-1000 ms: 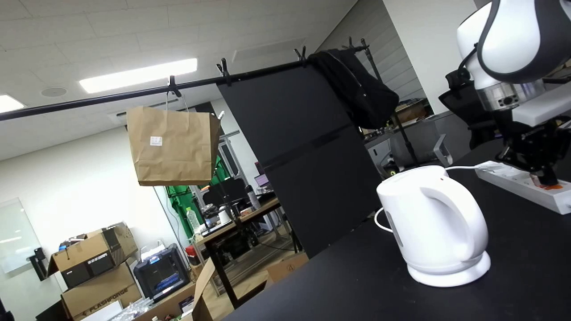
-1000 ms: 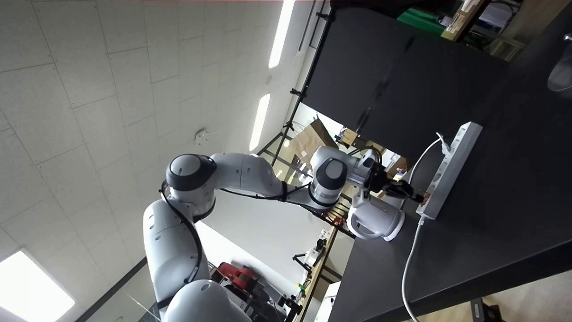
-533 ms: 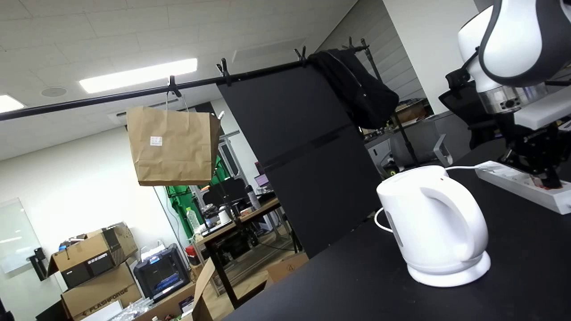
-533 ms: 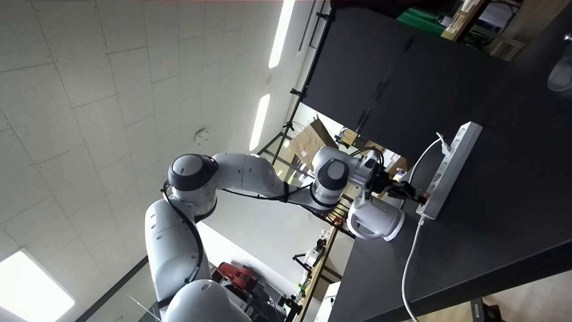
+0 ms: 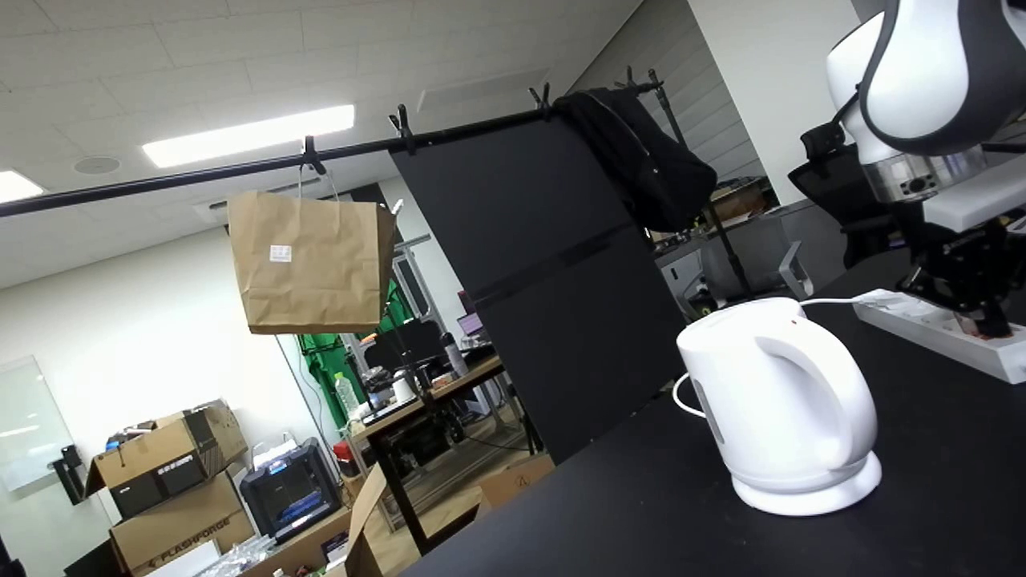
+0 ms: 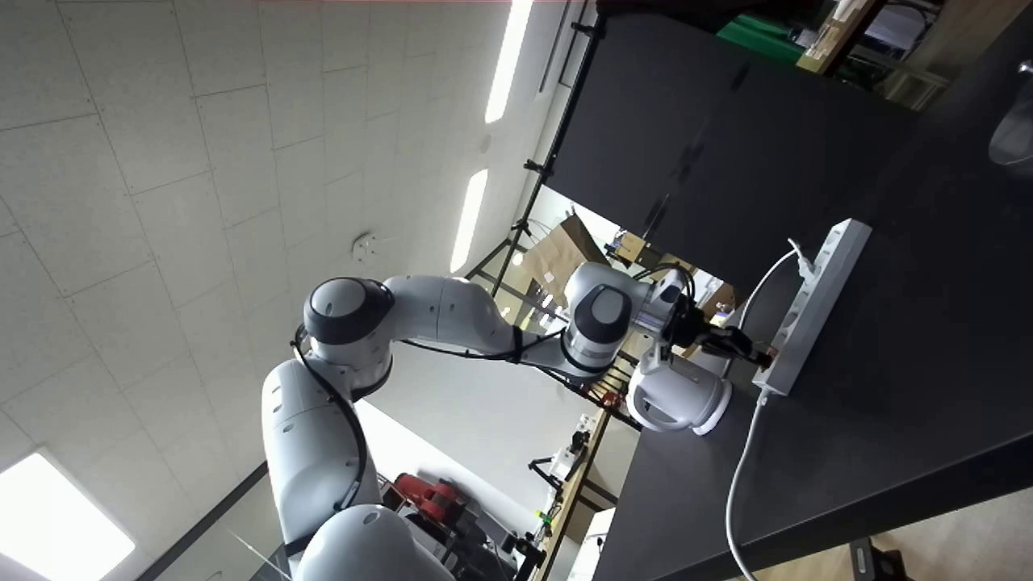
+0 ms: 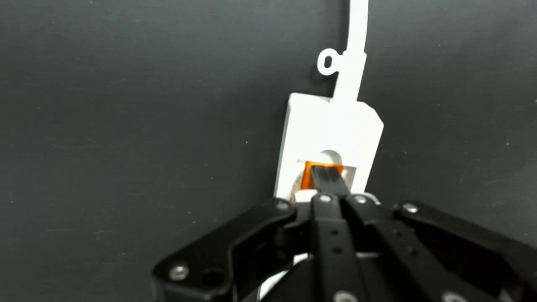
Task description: Turn on the electric kettle, turn off the extension cable then turn it back on
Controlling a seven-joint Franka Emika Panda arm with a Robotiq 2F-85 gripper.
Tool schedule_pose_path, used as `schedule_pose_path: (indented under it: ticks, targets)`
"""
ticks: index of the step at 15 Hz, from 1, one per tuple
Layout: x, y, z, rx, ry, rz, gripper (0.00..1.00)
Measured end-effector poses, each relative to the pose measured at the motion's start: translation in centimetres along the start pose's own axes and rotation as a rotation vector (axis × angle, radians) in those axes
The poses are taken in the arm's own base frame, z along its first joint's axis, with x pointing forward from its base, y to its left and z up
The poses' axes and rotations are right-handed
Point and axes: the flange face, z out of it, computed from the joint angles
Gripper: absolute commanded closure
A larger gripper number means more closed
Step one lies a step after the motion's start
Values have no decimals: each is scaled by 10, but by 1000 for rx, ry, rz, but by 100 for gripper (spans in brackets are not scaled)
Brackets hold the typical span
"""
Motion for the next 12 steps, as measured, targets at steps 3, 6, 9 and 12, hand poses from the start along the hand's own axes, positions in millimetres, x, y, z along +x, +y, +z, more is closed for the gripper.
schedule_pose_path:
  ticks: [3, 6, 9, 12]
  targets:
    - [2, 5, 1, 6, -4, 26, 100]
    - [4, 11, 2, 25, -15, 53, 100]
    - [8, 21, 4, 79, -39, 44, 100]
    - [14, 33, 6, 146, -72, 23, 100]
